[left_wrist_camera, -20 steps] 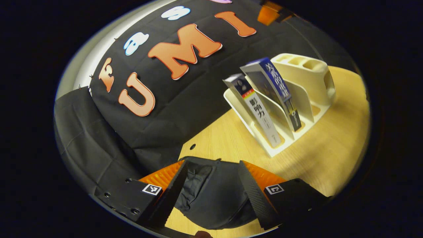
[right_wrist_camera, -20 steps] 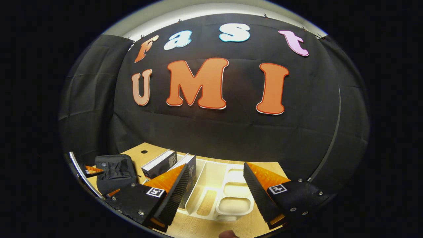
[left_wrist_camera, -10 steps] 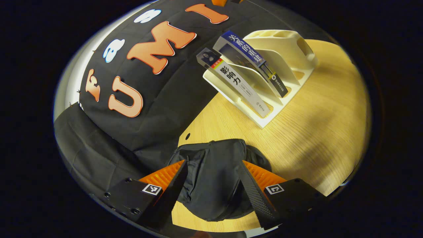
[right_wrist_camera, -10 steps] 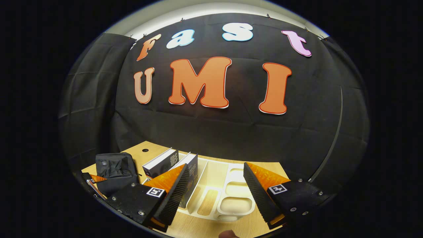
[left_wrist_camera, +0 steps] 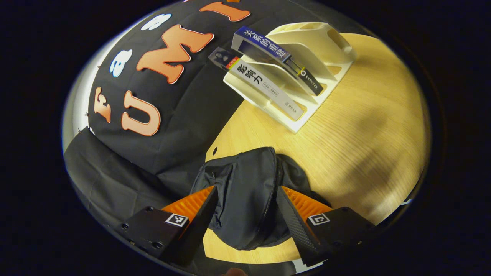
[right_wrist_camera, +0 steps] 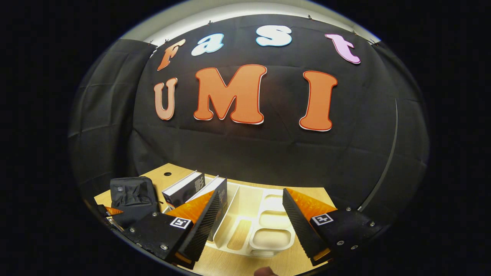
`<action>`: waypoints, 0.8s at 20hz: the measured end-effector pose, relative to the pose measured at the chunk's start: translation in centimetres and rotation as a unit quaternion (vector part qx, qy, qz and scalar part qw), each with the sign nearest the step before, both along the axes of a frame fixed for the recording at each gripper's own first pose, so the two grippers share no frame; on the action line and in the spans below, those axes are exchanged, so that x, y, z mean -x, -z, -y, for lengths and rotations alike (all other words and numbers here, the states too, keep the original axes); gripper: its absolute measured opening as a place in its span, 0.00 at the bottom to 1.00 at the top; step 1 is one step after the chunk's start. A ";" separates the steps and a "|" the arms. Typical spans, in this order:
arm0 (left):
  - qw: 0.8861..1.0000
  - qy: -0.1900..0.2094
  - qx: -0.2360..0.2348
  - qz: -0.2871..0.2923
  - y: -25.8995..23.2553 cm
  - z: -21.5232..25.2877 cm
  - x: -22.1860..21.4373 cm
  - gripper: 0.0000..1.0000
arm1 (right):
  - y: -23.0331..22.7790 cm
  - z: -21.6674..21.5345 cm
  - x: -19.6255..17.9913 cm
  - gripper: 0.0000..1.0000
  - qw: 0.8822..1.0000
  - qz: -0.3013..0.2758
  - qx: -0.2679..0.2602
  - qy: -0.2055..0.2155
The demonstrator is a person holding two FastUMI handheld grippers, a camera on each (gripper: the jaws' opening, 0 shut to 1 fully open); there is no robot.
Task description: Open the schoolbag, grab two books from the bookshelf and put them into the schoolbag.
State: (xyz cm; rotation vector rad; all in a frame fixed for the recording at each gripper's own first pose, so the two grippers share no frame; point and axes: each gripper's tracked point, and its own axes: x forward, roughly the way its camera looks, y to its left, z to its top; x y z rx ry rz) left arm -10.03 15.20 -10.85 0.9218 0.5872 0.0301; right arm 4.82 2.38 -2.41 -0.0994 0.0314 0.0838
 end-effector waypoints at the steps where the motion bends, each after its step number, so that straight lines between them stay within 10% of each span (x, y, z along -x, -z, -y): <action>1: 1.000 -0.005 -0.003 0.002 -0.2 -0.2 0.2 0.98 | 0.0 0.0 0.0 0.98 1.000 -0.001 0.000 -0.001; 16: 0.993 -0.052 -0.108 -0.006 -1.8 -3.3 0.6 0.93 | -0.2 0.2 -0.5 0.98 0.998 0.004 0.027 -0.057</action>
